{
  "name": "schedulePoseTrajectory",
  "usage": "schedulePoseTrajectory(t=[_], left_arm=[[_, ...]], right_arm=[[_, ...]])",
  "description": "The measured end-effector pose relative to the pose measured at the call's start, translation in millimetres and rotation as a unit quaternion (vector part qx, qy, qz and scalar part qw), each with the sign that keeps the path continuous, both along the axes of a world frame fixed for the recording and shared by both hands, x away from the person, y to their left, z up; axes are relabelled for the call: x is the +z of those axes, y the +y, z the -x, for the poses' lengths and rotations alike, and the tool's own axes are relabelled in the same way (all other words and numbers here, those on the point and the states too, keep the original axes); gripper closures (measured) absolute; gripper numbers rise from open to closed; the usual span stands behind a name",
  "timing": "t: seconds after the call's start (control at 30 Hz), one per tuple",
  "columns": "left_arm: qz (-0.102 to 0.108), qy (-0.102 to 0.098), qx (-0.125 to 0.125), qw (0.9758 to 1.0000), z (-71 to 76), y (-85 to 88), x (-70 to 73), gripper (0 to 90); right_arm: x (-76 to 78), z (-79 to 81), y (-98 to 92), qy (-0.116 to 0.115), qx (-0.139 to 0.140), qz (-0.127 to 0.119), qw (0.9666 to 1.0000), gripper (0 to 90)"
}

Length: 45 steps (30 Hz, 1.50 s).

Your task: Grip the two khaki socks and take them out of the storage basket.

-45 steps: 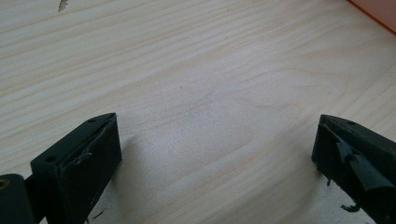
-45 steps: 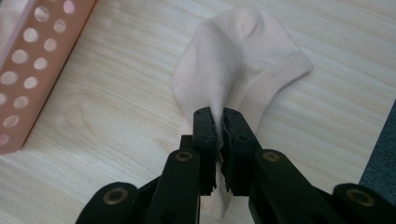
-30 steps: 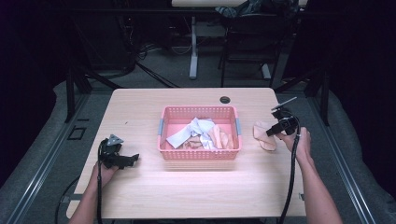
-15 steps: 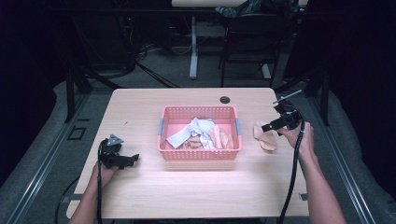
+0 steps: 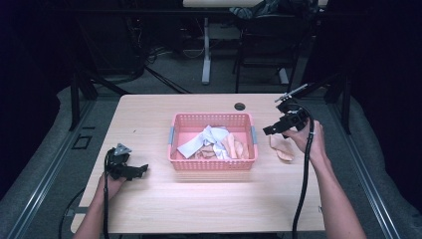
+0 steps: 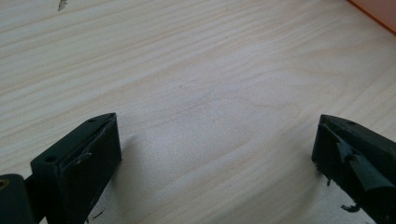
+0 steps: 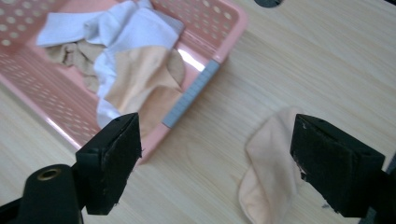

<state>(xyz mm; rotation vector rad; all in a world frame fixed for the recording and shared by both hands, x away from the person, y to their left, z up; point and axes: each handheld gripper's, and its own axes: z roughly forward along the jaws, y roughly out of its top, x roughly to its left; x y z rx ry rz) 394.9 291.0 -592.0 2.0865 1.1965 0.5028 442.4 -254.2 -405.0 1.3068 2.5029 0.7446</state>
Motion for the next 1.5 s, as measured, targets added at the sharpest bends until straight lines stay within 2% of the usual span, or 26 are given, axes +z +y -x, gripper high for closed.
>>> schedulePoseTrajectory(t=[0.07,0.17,0.2,0.33,0.43,0.47,0.53,0.63,0.7,0.77,0.8,0.87,0.97,1.13,1.2,1.23,1.3,1.37,1.4,1.47,1.5], left_arm=[[0.001,0.0,-0.001,1.0,-0.1,0.1,-0.1,1.2],[0.0,0.0,-0.001,1.0,-0.2,0.1,0.0,1.2],[0.0,0.0,-0.001,1.0,-0.2,0.1,-0.1,1.2],[0.0,0.0,-0.001,1.0,-0.2,0.1,-0.1,1.2],[0.0,0.0,-0.001,1.0,-0.2,0.1,-0.1,1.2],[0.0,0.0,-0.001,1.0,-0.2,0.1,-0.1,1.2],[0.0,0.0,-0.001,1.0,-0.2,0.1,0.0,1.2],[0.0,0.0,-0.001,1.0,-0.2,0.2,0.0,1.2],[0.0,0.0,-0.001,1.0,-0.2,0.2,0.0,1.2],[0.0,0.0,-0.002,1.0,-0.2,0.2,-0.1,1.2],[0.0,0.0,-0.001,1.0,-0.2,0.2,0.0,1.2],[0.0,0.0,-0.001,1.0,-0.2,0.1,-0.1,1.2],[0.0,0.0,-0.002,1.0,-0.3,0.1,0.0,1.2],[0.0,0.0,-0.002,1.0,-0.3,0.2,0.0,1.2],[0.0,0.0,-0.002,1.0,-0.3,0.2,0.0,1.2],[0.0,0.0,-0.002,1.0,-0.3,0.2,0.0,1.2],[0.0,0.0,-0.002,1.0,-0.3,0.2,0.0,1.2],[0.0,0.0,-0.002,1.0,-0.3,0.2,0.0,1.2],[0.0,0.0,-0.002,1.0,-0.3,0.2,0.0,1.2],[-0.001,0.0,-0.002,1.0,-0.3,0.2,0.0,1.2],[-0.001,0.0,-0.002,1.0,-0.3,0.2,0.0,1.2]], right_arm=[[3.9,0.0,10.4,-0.007,0.005,0.001,1.0,16.0],[7.3,-2.2,24.1,-0.005,0.015,0.005,0.9999,16.0],[7.0,-4.7,33.3,-0.002,0.026,0.007,0.9996,15.9],[2.8,-8.5,48.4,0.005,0.038,0.012,0.9992,15.9],[-5.7,-12.6,64.7,0.018,0.053,0.019,0.9982,15.9],[-13.3,-14.4,76.2,0.026,0.062,0.022,0.9975,15.9],[-17.1,-15.0,81.9,0.028,0.069,0.023,0.997,16.0],[-31.7,-15.8,100.0,0.043,0.088,0.036,0.9945,16.9],[-43.5,-15.8,110.7,0.052,0.09,0.041,0.9937,17.3],[-53.9,-18.2,117.1,0.067,0.09,0.049,0.9925,18.9],[-64.0,-19.7,122.4,0.082,0.084,0.06,0.9913,19.1],[-68.9,-19.9,124.6,0.084,0.08,0.061,0.9913,19.8],[-85.5,-21.0,130.2,0.105,0.071,0.077,0.989,20.8],[-97.5,-25.1,131.9,0.119,0.051,0.089,0.9875,20.3],[-99.0,-26.0,132.5,0.122,0.05,0.091,0.9871,20.1],[-102.3,-28.5,133.4,0.131,0.049,0.097,0.9854,19.5],[-104.8,-29.9,133.7,0.132,0.045,0.098,0.9853,19.5],[-110.5,-32.3,134.2,0.132,0.035,0.095,0.9861,20.7],[-113.4,-35.5,134.8,0.142,0.034,0.107,0.9835,24.9],[-114.9,-37.1,134.6,0.145,0.036,0.112,0.9825,28.0],[-117.4,-37.6,134.6,0.144,0.03,0.106,0.9834,30.4]])
